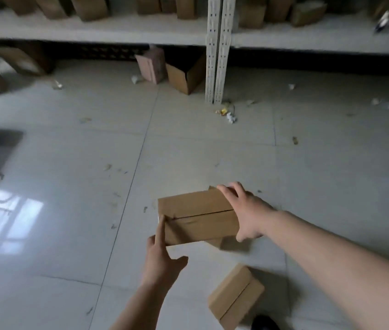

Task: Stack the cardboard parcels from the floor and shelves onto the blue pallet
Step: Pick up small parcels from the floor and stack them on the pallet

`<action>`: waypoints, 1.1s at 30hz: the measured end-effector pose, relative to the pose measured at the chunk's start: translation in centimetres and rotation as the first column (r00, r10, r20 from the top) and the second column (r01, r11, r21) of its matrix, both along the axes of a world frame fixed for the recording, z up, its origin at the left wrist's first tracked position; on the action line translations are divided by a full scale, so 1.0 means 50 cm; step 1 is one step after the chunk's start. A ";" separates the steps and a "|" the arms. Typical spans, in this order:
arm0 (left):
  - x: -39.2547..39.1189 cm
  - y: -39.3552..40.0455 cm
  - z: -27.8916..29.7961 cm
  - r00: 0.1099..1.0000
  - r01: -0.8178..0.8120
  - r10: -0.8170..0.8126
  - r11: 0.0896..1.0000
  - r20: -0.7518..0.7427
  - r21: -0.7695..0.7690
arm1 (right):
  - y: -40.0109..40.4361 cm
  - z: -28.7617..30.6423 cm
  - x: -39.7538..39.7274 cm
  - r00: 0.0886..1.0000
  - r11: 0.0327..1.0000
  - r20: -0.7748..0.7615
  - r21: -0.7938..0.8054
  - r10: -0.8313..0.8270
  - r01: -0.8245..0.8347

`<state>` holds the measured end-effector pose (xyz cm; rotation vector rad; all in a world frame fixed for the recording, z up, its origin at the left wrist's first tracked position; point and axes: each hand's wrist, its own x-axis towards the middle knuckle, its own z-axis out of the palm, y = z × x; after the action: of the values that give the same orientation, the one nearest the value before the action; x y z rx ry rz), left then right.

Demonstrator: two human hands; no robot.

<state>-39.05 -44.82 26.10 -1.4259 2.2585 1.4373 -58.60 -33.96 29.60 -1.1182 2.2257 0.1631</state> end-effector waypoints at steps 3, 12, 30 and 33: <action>-0.068 0.006 0.227 0.991 0.010 -0.017 0.999 -0.134 -0.054 | 0.051 0.242 -0.042 0.994 0.990 -0.043 -0.103 -0.101 0.096; -0.177 0.151 0.669 0.930 0.196 -0.221 0.974 -0.294 -0.112 | 0.313 0.699 -0.028 0.913 0.909 -0.169 -0.268 -0.372 0.321; -0.556 0.713 0.901 0.672 0.610 -0.693 0.718 -0.262 -0.334 | 0.962 0.838 -0.183 0.622 0.558 -0.023 -0.466 -0.783 0.686; -0.597 0.783 0.896 0.639 0.661 -0.730 0.683 -0.243 -0.311 | 1.029 0.837 -0.201 0.574 0.528 -0.041 -0.450 -0.818 0.720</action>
<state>-68.90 -5.65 70.90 -0.1728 2.7513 1.2630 -68.63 17.47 71.47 -0.1355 2.8512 -0.5884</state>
